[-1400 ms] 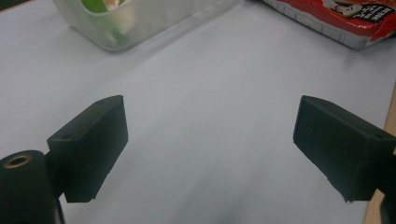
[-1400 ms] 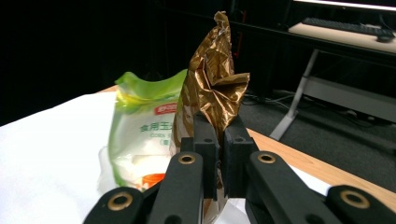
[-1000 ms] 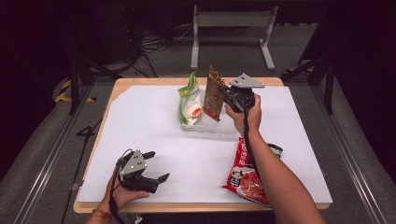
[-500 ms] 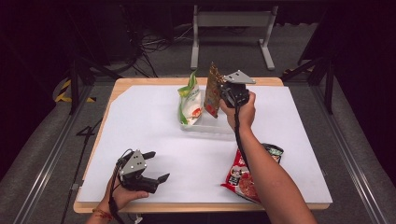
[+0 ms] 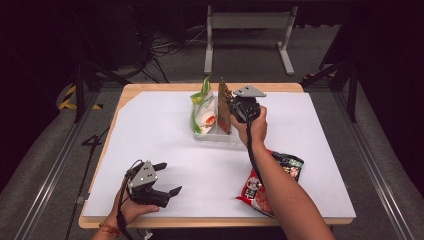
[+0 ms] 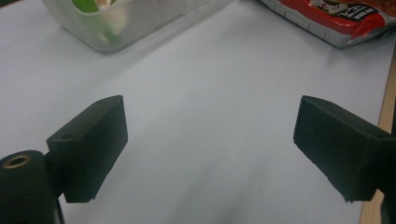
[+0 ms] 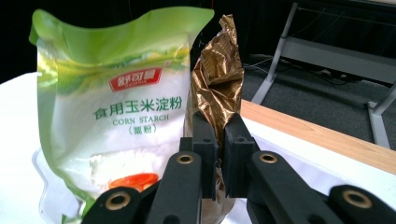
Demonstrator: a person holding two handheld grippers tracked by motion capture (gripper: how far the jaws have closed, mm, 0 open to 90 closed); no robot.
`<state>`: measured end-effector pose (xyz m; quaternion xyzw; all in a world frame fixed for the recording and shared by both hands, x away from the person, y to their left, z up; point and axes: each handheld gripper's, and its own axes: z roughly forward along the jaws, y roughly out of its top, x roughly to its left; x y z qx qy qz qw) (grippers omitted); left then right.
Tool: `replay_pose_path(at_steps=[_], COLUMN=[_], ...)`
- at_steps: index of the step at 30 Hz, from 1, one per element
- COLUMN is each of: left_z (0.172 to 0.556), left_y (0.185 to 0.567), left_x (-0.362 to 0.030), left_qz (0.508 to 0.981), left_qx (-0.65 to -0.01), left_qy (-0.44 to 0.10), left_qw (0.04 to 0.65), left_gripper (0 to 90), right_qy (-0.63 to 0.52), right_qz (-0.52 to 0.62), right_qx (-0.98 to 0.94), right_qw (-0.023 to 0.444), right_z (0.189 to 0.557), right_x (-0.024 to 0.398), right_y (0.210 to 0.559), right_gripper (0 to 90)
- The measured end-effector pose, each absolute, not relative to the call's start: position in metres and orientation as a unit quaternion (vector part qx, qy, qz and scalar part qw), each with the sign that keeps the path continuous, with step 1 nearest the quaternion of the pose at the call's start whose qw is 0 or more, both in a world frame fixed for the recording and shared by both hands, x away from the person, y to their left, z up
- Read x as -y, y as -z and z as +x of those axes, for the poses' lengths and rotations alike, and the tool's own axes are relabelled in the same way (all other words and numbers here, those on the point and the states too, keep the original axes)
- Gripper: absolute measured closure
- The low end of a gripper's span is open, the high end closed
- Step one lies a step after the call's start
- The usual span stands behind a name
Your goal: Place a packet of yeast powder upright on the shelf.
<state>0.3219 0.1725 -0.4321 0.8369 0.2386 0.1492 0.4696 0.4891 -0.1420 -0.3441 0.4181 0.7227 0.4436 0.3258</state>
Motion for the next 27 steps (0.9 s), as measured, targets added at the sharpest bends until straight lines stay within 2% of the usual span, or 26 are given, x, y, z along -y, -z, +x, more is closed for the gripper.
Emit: replay_pose_path(at_steps=[27], left_z=[0.323], left_y=[0.433], left_x=[-0.171], left_qz=[0.842], left_qx=[-0.238], left_qy=[-0.151], left_qw=[0.461], left_gripper=[10.7], right_qy=[-0.440], right_qz=[0.389], right_qx=[-0.753], right_qw=[0.297], right_z=[0.475], right_x=[0.154], right_y=[0.348], right_gripper=[82.2])
